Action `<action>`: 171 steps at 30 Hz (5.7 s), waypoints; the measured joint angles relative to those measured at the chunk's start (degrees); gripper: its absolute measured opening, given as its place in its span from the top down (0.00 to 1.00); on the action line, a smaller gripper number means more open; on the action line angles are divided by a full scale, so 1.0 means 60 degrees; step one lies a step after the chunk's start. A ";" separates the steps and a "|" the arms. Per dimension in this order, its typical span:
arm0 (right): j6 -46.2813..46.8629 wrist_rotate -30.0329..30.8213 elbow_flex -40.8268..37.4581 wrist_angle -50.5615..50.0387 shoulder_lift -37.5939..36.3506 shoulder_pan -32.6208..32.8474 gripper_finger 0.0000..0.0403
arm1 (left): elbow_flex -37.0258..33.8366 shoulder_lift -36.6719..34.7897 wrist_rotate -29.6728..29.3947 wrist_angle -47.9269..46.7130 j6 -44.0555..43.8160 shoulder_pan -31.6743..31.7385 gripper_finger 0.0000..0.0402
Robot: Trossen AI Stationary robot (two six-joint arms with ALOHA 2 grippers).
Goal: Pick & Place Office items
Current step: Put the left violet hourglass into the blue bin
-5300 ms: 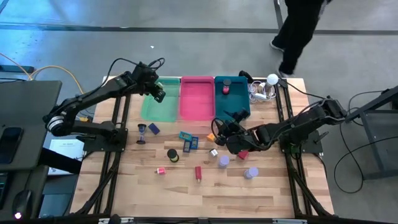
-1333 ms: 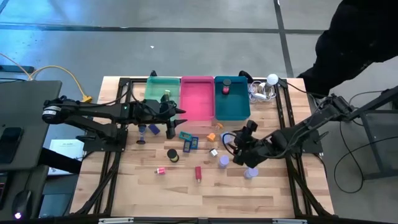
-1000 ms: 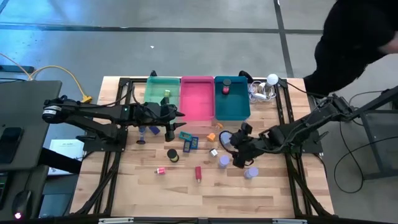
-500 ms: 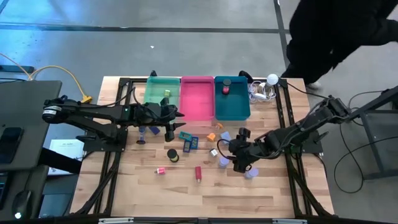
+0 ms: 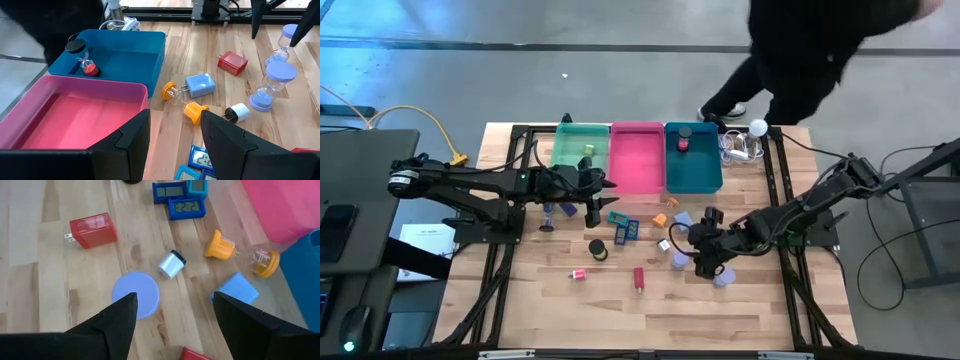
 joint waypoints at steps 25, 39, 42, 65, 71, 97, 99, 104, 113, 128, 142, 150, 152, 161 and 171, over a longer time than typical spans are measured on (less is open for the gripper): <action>0.0436 -0.0028 0.0007 0.0110 0.0000 0.0121 0.16 | 0.0004 0.0598 -0.0003 0.0079 -0.0201 0.0000 0.58; 0.0189 0.0197 0.0020 0.0352 0.1241 0.0124 0.17 | 0.0004 0.0725 -0.0003 0.0219 -0.0098 0.0000 0.58; 0.0171 0.0136 0.0025 0.0504 0.1342 0.0120 0.17 | 0.0004 0.0725 -0.0002 0.0246 -0.0095 0.0000 0.58; -0.0102 0.0099 -0.0018 0.0394 0.1093 0.0120 0.17 | 0.0004 0.0721 0.0000 0.0423 -0.0091 0.0000 0.58; -0.0066 0.0130 -0.0018 0.0420 0.1089 0.0124 0.17 | 0.0004 0.0721 -0.0001 0.0426 -0.0091 0.0000 0.58; -0.0071 -0.0617 0.0004 0.1591 0.1861 0.0109 0.17 | 0.0004 0.0718 0.0864 0.0423 -0.0266 0.0000 0.58; -0.0071 -0.0622 0.0002 0.1616 0.1861 0.0109 0.18 | 0.0004 0.0718 0.0973 0.0427 -0.0353 0.0000 0.58; -0.0044 -0.0690 0.0003 0.1708 0.1861 0.0095 0.23 | 0.0004 0.0718 0.0991 0.0426 -0.0423 -0.0170 0.58; -0.0018 -0.1622 0.0011 0.2207 0.2251 -0.0131 0.34 | 0.0004 0.0718 0.1009 0.0421 -0.0350 -0.0532 0.58; -0.0124 -0.1682 0.0004 0.2141 0.2237 -0.0219 0.54 | 0.0004 0.0718 0.1000 0.0421 -0.0344 -0.0710 0.58; -0.0634 -0.1413 0.0000 0.1766 0.1425 -0.0211 0.54 | 0.0004 0.0718 0.0993 0.0426 -0.0166 -0.0707 0.58; -0.0801 -0.0414 0.0004 0.0856 -0.0183 -0.0295 0.51 | 0.0004 0.0718 0.0991 0.0470 0.0069 -0.0707 0.58; -0.0805 -0.0152 0.0015 0.0590 -0.0652 -0.0476 0.52 | 0.0004 0.0718 0.0991 0.0474 0.0084 -0.0703 0.58; -0.1580 0.1232 0.0011 -0.0461 -0.2302 -0.2372 0.50 | 0.0007 0.0718 0.0991 0.0506 0.0087 -0.0703 0.58; -0.3228 0.0235 0.0011 -0.0460 -0.2551 -0.5682 0.54 | 0.0007 0.0718 0.0991 0.0492 0.0087 -0.0703 0.58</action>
